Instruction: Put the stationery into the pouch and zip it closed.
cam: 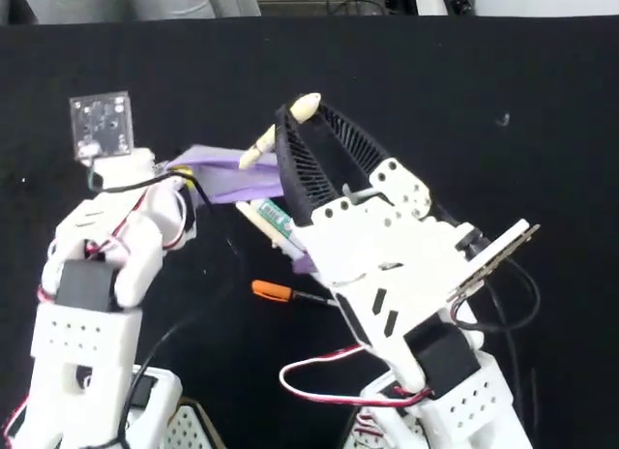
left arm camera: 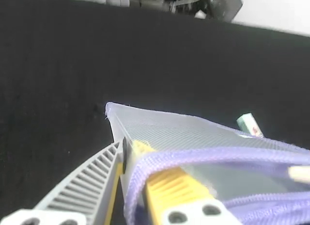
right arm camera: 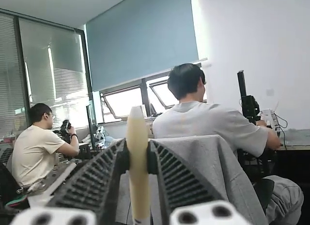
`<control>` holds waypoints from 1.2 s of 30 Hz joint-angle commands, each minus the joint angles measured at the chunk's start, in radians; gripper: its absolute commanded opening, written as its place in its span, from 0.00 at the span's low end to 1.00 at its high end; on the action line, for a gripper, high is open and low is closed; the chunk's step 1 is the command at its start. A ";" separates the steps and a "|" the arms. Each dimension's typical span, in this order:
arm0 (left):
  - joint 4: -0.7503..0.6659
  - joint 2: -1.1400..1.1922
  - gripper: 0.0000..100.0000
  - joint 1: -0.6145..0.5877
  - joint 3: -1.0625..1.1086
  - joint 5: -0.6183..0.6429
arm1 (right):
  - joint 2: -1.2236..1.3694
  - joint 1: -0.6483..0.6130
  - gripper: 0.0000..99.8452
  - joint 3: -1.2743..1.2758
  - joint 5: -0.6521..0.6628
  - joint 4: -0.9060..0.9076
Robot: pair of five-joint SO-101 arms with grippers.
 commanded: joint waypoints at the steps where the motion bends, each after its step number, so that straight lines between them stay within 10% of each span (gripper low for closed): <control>1: -0.026 0.098 0.03 0.010 -0.065 -0.014 | -0.021 -0.009 0.01 -0.027 -0.008 -0.026; 27: -0.025 0.161 0.03 -0.033 -0.081 -0.009 | 0.277 -0.143 0.02 0.193 0.316 -0.310; 36: -0.026 0.163 0.03 -0.035 -0.081 -0.009 | 0.275 -0.158 0.26 0.134 0.370 -0.209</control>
